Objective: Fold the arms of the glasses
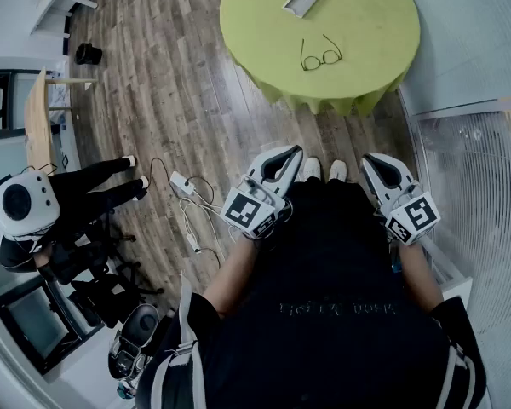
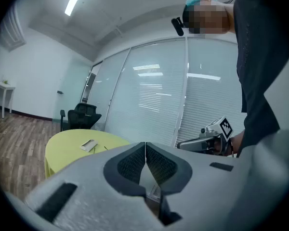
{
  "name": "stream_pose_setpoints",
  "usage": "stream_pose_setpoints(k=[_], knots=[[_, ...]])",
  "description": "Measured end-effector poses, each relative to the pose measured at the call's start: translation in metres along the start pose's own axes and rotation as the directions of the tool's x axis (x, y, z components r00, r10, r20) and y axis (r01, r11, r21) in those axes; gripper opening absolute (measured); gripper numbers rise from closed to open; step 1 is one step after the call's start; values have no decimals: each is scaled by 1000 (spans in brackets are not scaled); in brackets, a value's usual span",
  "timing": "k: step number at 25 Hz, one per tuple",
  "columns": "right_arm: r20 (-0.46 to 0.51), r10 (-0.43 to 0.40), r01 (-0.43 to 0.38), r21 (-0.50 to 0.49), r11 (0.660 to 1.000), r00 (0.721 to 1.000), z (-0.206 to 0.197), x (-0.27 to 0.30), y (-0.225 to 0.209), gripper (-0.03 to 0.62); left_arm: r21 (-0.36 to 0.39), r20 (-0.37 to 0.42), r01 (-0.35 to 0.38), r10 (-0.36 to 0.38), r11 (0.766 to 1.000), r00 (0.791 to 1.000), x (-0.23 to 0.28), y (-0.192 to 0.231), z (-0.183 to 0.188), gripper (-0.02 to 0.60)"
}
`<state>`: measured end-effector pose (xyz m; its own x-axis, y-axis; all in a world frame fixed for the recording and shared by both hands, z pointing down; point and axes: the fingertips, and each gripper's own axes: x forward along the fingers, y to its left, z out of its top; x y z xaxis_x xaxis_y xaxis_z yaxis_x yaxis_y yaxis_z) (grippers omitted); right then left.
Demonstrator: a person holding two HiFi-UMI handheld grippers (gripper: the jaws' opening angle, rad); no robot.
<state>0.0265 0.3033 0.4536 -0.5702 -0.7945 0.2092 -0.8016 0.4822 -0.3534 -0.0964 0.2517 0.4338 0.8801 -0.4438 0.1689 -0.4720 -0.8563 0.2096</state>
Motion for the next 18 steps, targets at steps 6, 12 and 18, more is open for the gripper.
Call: stream_pose_setpoints(k=[6, 12, 18], knots=[[0, 42, -41, -21, 999, 999, 3, -11, 0, 31, -6, -4, -19, 19, 1000, 1000, 6, -14, 0, 20], [33, 67, -67, 5, 998, 997, 8, -18, -8, 31, 1, 24, -72, 72, 997, 997, 3, -19, 12, 20], [33, 103, -101, -42, 994, 994, 12, -17, -5, 31, 31, 28, -106, 105, 994, 994, -2, -17, 16, 20]])
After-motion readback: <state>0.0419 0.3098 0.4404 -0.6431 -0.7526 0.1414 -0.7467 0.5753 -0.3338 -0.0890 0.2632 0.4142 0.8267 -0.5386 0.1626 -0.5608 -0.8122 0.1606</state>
